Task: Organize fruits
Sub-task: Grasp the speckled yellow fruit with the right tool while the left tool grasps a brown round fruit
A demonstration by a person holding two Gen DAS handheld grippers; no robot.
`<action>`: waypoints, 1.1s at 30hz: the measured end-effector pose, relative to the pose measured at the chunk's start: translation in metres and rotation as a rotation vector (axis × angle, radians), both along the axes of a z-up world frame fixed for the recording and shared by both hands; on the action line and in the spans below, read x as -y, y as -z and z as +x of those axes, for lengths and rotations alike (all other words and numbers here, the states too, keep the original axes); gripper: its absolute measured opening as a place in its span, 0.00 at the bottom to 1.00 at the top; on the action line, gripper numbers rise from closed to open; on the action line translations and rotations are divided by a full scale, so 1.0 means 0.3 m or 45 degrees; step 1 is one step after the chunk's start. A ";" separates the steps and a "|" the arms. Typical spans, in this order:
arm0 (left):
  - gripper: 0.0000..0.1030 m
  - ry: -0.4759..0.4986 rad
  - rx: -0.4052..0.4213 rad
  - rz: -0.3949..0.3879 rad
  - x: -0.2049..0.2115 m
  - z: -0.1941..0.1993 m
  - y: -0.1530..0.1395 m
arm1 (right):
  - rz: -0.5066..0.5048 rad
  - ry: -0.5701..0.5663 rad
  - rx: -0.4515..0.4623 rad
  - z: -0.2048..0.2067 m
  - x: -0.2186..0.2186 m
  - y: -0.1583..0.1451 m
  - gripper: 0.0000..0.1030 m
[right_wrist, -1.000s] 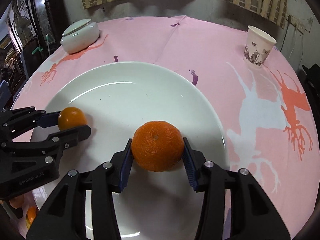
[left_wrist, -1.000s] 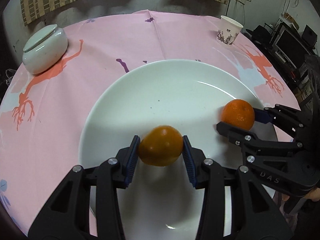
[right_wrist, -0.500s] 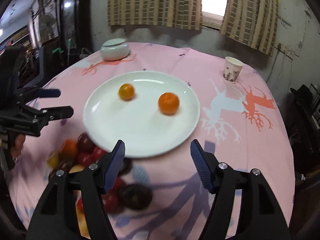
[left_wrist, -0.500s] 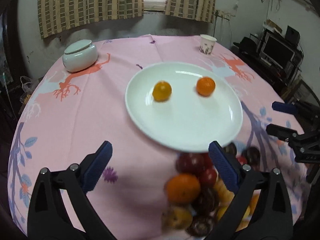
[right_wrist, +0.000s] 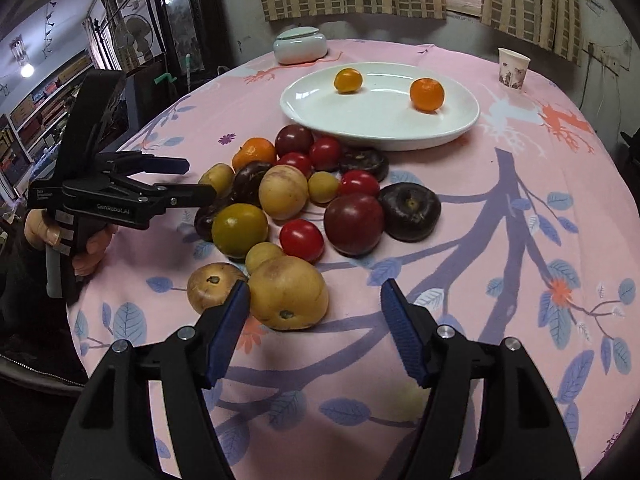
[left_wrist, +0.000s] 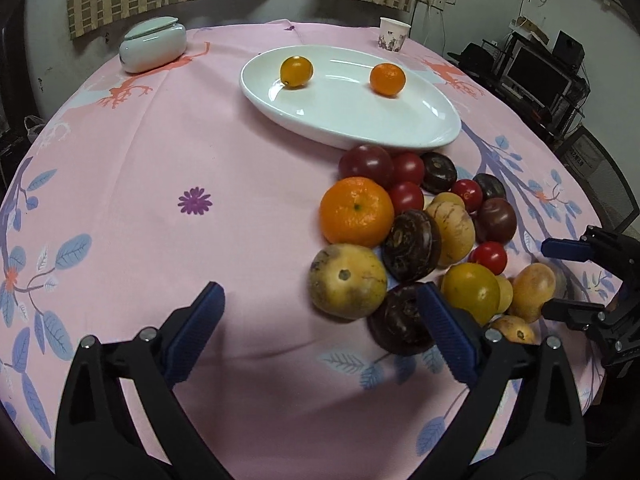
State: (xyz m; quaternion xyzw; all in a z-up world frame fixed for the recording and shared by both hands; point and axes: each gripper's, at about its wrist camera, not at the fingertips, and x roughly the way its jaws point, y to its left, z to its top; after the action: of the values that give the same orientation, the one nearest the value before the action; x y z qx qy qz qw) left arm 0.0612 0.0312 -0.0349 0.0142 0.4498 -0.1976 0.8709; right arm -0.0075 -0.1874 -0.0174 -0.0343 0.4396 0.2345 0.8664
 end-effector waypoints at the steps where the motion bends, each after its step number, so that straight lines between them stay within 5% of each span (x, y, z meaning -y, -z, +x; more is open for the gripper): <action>1: 0.96 0.005 0.002 -0.021 -0.005 0.000 -0.001 | -0.008 -0.002 0.000 0.000 -0.004 0.000 0.67; 8: 0.96 -0.037 -0.070 -0.094 -0.036 0.033 0.026 | -0.092 -0.095 -0.059 -0.018 -0.046 0.032 0.67; 18: 0.97 -0.043 -0.068 -0.127 -0.044 0.035 0.032 | -0.136 0.032 -0.037 0.059 -0.052 0.076 0.64; 20: 0.98 -0.040 -0.067 -0.120 -0.040 0.034 0.033 | -0.063 0.011 -0.035 0.061 -0.044 0.067 0.45; 33: 0.98 -0.057 -0.063 -0.080 -0.023 0.051 0.037 | 0.277 0.092 -0.115 0.087 0.082 0.059 0.45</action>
State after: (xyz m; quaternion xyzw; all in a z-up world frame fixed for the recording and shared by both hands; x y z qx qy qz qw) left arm 0.0765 0.0381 -0.0460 -0.0281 0.4650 -0.1925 0.8637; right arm 0.0187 -0.2121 -0.0353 0.0863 0.4511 0.2507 0.8521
